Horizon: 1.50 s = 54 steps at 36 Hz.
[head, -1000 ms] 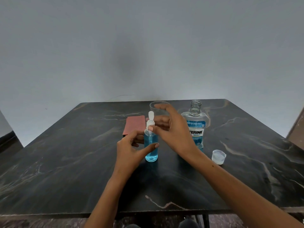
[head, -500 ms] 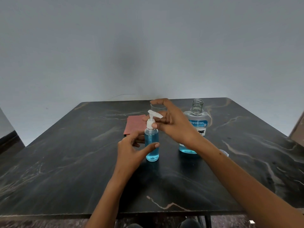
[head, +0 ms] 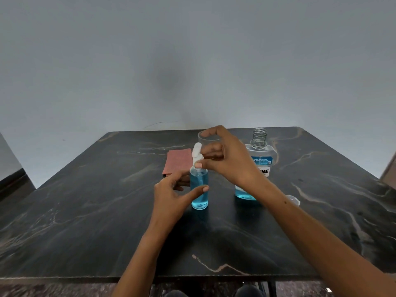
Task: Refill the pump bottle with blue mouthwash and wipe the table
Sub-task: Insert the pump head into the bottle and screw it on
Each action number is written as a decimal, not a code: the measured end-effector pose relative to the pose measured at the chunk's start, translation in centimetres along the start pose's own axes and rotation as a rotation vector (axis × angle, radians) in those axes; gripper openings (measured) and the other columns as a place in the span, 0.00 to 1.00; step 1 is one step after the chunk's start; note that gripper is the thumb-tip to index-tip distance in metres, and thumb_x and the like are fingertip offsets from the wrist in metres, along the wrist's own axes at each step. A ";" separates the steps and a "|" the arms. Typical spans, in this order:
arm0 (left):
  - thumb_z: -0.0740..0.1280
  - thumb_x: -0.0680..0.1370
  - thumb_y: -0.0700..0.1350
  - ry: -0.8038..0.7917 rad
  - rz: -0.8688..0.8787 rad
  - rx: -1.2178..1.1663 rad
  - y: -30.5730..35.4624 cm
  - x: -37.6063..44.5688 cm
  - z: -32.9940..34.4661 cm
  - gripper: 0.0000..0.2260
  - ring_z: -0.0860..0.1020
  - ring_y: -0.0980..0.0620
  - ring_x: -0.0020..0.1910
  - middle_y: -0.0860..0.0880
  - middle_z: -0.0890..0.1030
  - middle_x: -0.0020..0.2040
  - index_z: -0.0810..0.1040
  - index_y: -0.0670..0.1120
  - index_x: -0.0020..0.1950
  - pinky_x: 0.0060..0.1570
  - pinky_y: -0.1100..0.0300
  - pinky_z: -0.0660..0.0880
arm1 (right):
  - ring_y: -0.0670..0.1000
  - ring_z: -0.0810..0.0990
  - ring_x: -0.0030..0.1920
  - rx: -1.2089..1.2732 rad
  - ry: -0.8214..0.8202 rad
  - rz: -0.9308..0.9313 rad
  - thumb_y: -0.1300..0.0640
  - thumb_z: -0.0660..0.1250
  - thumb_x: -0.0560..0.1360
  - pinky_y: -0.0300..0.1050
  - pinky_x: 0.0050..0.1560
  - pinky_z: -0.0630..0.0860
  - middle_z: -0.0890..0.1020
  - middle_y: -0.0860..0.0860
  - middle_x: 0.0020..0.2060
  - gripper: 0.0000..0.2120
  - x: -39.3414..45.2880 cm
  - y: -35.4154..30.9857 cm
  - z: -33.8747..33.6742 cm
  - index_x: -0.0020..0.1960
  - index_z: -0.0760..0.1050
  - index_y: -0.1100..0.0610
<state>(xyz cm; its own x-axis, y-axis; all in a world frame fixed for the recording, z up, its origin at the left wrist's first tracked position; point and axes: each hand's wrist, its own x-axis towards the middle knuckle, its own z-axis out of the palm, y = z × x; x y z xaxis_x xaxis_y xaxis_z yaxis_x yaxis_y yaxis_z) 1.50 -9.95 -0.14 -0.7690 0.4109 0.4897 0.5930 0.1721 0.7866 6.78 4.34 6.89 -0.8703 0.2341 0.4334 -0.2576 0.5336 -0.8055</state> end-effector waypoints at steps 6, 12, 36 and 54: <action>0.76 0.66 0.50 0.007 -0.001 0.004 -0.1 0.1 0.1 0.20 0.79 0.58 0.48 0.51 0.83 0.50 0.80 0.47 0.56 0.48 0.62 0.77 | 0.40 0.81 0.39 -0.136 0.062 -0.019 0.54 0.80 0.61 0.30 0.39 0.78 0.79 0.43 0.38 0.33 -0.5 0.1 1.0 0.58 0.66 0.52; 0.76 0.66 0.50 -0.005 -0.006 -0.014 -0.1 0.0 0.0 0.20 0.80 0.58 0.48 0.52 0.83 0.50 0.80 0.48 0.56 0.49 0.60 0.78 | 0.45 0.83 0.51 0.159 -0.076 0.136 0.65 0.74 0.68 0.41 0.54 0.79 0.83 0.54 0.55 0.35 -1.0 0.5 0.0 0.69 0.62 0.52; 0.75 0.66 0.53 -0.021 -0.021 -0.033 -0.1 0.0 0.1 0.21 0.80 0.59 0.49 0.53 0.83 0.50 0.79 0.49 0.57 0.50 0.59 0.77 | 0.39 0.80 0.52 0.194 0.036 0.117 0.60 0.74 0.69 0.34 0.53 0.76 0.82 0.48 0.56 0.34 -1.6 1.1 1.1 0.66 0.59 0.43; 0.76 0.65 0.52 -0.011 -0.031 -0.037 -0.2 0.0 0.2 0.21 0.80 0.59 0.47 0.55 0.83 0.48 0.80 0.51 0.55 0.47 0.60 0.77 | 0.39 0.83 0.40 0.070 0.144 0.029 0.61 0.80 0.61 0.29 0.40 0.78 0.83 0.47 0.40 0.29 -1.1 0.6 1.1 0.58 0.72 0.54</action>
<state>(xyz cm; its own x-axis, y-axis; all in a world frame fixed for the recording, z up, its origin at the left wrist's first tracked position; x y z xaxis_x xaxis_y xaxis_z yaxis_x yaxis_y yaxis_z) 1.40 -9.81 -0.37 -0.7841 0.4155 0.4609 0.5595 0.1520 0.8148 7.11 3.51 5.45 -0.8100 0.3650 0.4590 -0.2664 0.4683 -0.8425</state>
